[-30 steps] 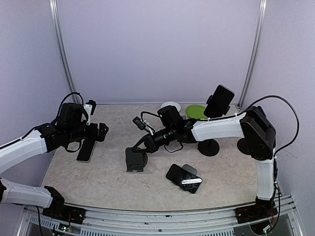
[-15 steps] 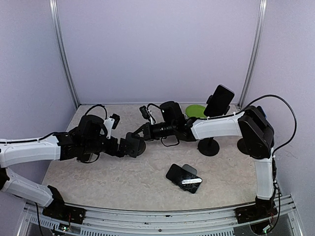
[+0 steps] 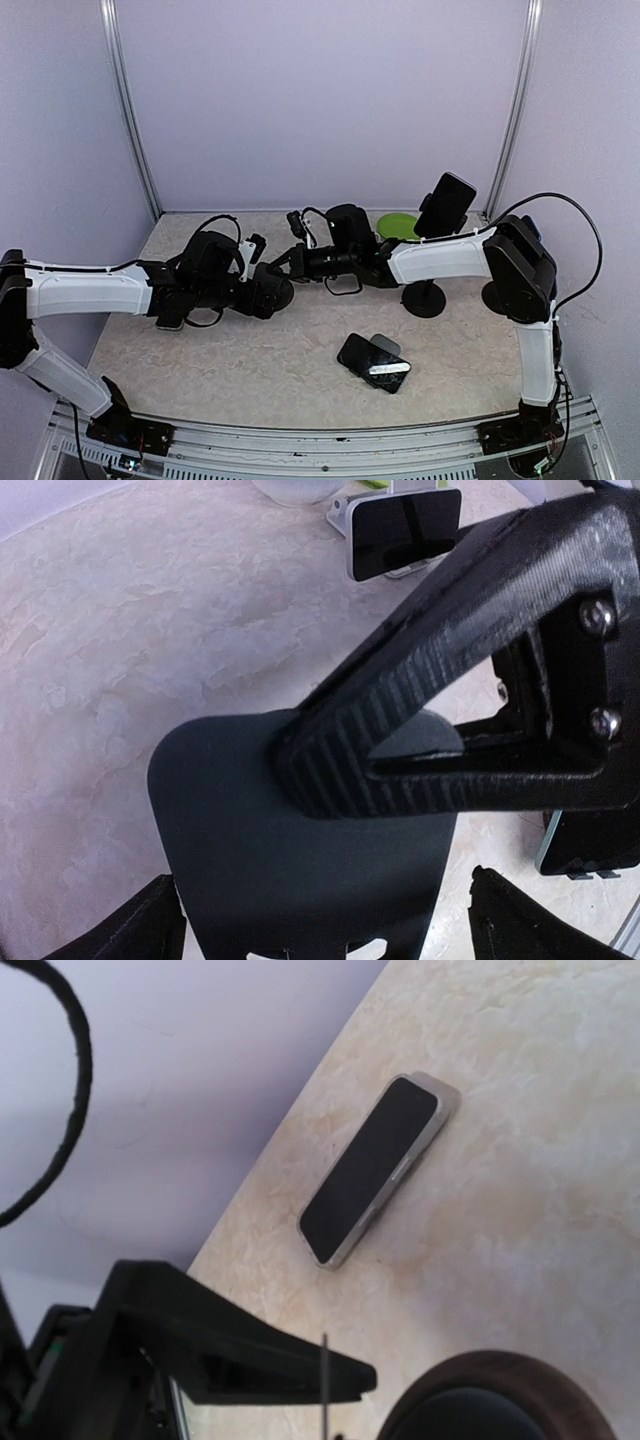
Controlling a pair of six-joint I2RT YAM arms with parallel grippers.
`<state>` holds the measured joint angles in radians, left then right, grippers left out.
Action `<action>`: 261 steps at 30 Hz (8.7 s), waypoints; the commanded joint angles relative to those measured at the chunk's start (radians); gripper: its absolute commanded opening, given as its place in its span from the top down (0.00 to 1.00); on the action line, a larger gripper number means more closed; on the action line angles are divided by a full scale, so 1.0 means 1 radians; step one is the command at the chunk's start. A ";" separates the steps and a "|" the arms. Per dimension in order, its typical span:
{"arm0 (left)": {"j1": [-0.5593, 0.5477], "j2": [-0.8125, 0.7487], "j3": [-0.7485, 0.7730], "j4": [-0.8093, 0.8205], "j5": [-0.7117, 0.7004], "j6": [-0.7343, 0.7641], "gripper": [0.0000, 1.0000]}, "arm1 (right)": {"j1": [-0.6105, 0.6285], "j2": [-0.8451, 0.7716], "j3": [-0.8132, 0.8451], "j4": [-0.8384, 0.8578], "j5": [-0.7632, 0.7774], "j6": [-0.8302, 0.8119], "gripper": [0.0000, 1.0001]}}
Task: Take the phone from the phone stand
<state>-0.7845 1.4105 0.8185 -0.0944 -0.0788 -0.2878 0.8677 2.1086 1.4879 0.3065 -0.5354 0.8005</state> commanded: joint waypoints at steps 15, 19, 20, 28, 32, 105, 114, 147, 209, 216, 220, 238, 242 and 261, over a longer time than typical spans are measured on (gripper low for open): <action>0.003 0.063 0.090 -0.009 -0.116 -0.003 0.42 | 0.010 0.001 0.002 0.073 0.005 -0.002 1.00; 0.018 0.030 0.068 0.007 -0.097 0.015 0.51 | -0.002 0.001 -0.004 0.083 -0.023 -0.006 0.84; 0.023 0.022 0.060 0.010 -0.086 0.024 0.52 | -0.006 0.001 -0.012 0.093 -0.031 -0.005 0.70; 0.126 -0.046 0.010 0.011 -0.016 0.062 0.55 | -0.030 -0.057 -0.083 0.137 -0.032 -0.050 0.20; 0.205 -0.079 -0.002 0.012 0.035 0.105 0.56 | -0.042 -0.093 -0.140 0.168 -0.033 -0.088 0.15; 0.770 0.600 0.558 -0.199 0.116 0.305 0.01 | -0.055 -0.312 -0.344 -0.062 -0.182 -0.426 0.19; 0.717 0.359 0.461 -0.092 0.109 0.221 0.01 | -0.057 -0.431 -0.357 -0.407 -0.108 -0.552 0.19; 0.354 0.000 0.276 0.162 0.056 0.233 0.01 | -0.306 -0.745 -0.756 -0.860 -0.237 -0.517 0.42; 0.376 -0.109 0.157 0.220 -0.013 -0.070 0.01 | -0.149 -0.840 -0.911 -0.311 -0.114 -0.167 1.00; 0.368 -0.145 0.107 0.203 0.103 -0.162 0.01 | -0.137 -0.907 -0.861 -0.240 -0.069 -0.156 1.00; 0.329 -0.176 0.030 0.261 0.110 -0.231 0.01 | -0.094 -0.888 -0.833 -0.199 -0.005 -0.153 1.00; 0.164 -0.337 -0.147 0.260 0.038 -0.343 0.01 | 0.116 -0.604 -0.588 -0.008 0.366 -0.156 1.00; 0.093 -0.297 -0.173 0.315 0.041 -0.388 0.01 | 0.126 -0.526 -0.510 0.004 0.407 -0.183 1.00; -0.038 -0.041 -0.081 0.503 0.142 -0.467 0.01 | 0.179 -0.421 -0.358 -0.043 0.481 -0.286 1.00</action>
<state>-0.8051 1.3418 0.6872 0.3454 0.0463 -0.7425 1.0237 1.6844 1.0782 0.2153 -0.0814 0.5446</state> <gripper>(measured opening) 0.987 0.076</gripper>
